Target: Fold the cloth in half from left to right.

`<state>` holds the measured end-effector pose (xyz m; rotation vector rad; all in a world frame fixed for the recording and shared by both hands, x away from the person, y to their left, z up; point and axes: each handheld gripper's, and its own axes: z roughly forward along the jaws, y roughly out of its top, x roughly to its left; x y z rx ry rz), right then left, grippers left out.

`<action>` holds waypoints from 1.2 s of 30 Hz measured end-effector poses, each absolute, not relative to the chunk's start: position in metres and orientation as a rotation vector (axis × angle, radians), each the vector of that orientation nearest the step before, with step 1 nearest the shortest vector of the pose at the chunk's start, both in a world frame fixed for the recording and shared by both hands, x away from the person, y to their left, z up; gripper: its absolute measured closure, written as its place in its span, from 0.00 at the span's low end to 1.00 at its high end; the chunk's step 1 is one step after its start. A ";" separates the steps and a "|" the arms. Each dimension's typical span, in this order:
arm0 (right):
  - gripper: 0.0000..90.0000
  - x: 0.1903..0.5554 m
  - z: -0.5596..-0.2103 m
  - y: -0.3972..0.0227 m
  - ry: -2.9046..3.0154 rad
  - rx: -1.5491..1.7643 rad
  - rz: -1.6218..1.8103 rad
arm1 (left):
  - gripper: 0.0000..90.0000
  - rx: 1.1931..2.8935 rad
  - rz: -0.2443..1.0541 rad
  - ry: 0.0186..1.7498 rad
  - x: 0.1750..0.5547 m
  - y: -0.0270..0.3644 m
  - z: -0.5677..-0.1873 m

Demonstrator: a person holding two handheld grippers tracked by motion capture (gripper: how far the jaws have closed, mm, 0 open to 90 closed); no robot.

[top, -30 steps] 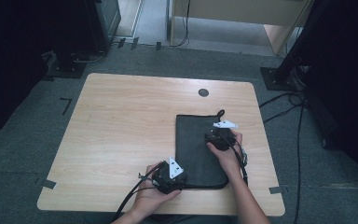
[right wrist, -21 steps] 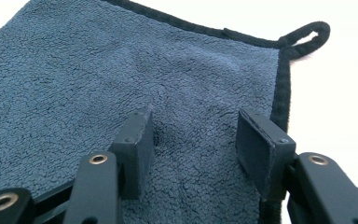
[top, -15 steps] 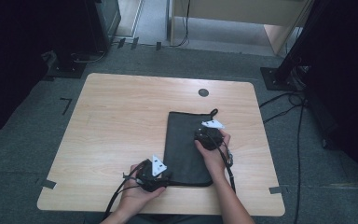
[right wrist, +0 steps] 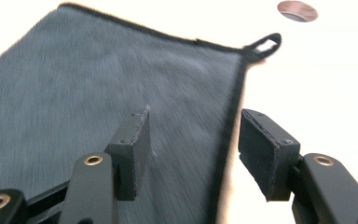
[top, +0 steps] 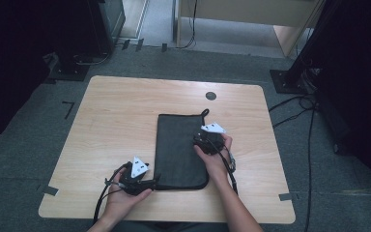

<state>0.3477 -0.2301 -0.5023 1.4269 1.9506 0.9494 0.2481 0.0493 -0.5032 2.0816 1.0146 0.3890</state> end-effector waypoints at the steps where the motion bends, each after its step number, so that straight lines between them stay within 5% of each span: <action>1: 0.49 0.339 -0.501 -0.235 1.960 1.422 0.939 | 0.43 2.068 0.387 1.026 0.252 0.052 -0.501; 10: 0.44 0.253 -0.510 -0.256 2.072 1.428 0.955 | 0.44 2.196 0.386 0.945 0.235 0.036 -0.511; 17: 0.46 0.223 -0.517 -0.246 2.124 1.381 0.949 | 0.46 2.211 0.463 0.922 0.224 0.037 -0.513; 22: 0.55 0.213 -0.518 -0.244 2.102 1.413 0.972 | 0.46 2.202 0.430 0.940 0.224 0.042 -0.513; 36: 0.51 0.214 -0.504 -0.256 2.040 1.456 1.019 | 0.45 2.068 0.425 1.051 0.259 0.050 -0.498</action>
